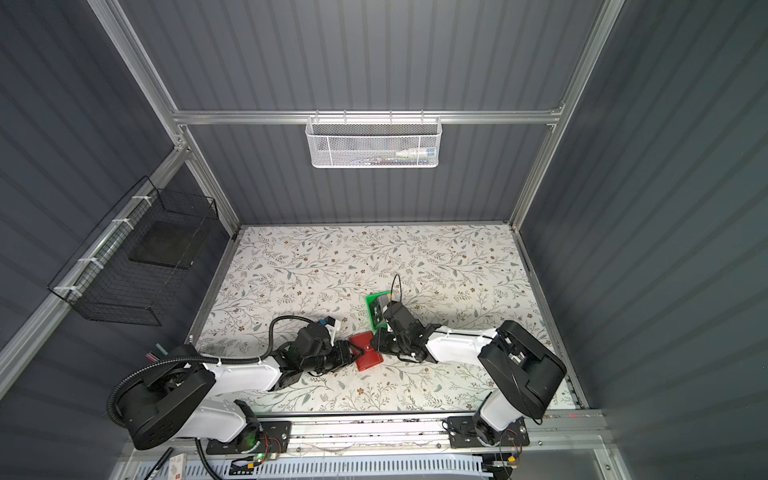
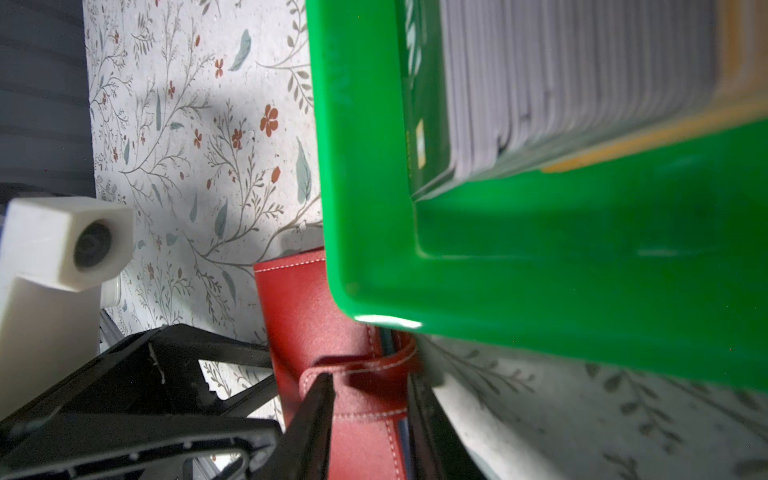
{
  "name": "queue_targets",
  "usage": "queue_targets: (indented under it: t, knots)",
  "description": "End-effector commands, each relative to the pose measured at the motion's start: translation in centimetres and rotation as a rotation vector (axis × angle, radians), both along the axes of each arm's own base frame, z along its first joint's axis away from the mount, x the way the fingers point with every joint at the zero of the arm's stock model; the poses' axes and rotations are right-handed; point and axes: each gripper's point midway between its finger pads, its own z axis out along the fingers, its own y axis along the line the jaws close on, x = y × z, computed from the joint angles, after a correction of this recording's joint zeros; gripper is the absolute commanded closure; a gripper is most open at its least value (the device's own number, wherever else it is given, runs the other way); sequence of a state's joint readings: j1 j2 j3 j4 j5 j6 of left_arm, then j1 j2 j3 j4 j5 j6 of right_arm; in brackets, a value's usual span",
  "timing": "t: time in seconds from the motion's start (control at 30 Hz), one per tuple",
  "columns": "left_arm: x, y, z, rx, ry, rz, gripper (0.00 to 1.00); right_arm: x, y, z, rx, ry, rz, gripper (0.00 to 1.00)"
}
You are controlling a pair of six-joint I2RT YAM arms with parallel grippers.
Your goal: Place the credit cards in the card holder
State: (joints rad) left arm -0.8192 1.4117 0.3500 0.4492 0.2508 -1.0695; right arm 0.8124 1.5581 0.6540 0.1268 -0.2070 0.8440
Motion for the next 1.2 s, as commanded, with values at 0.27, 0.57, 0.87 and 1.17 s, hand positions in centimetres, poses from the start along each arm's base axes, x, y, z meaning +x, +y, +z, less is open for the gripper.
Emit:
queue_targets:
  t: [0.27,0.57,0.87,1.17]
  knots:
    - [-0.1,0.0,-0.2,0.018,0.006,-0.002,0.51,-0.1,0.6,-0.8,-0.013,0.020,0.030,0.68]
    - [0.1,-0.3,0.5,0.029,-0.003,-0.018,0.52,-0.4,-0.3,-1.5,-0.058,0.038,0.004,0.59]
    - [0.4,-1.1,1.1,0.052,-0.005,-0.061,0.52,-0.7,0.6,-1.5,-0.077,0.035,0.015,0.77]
    - [-0.3,0.2,0.9,0.051,-0.008,-0.034,0.52,-1.3,-0.5,-1.4,-0.102,0.014,-0.007,0.86]
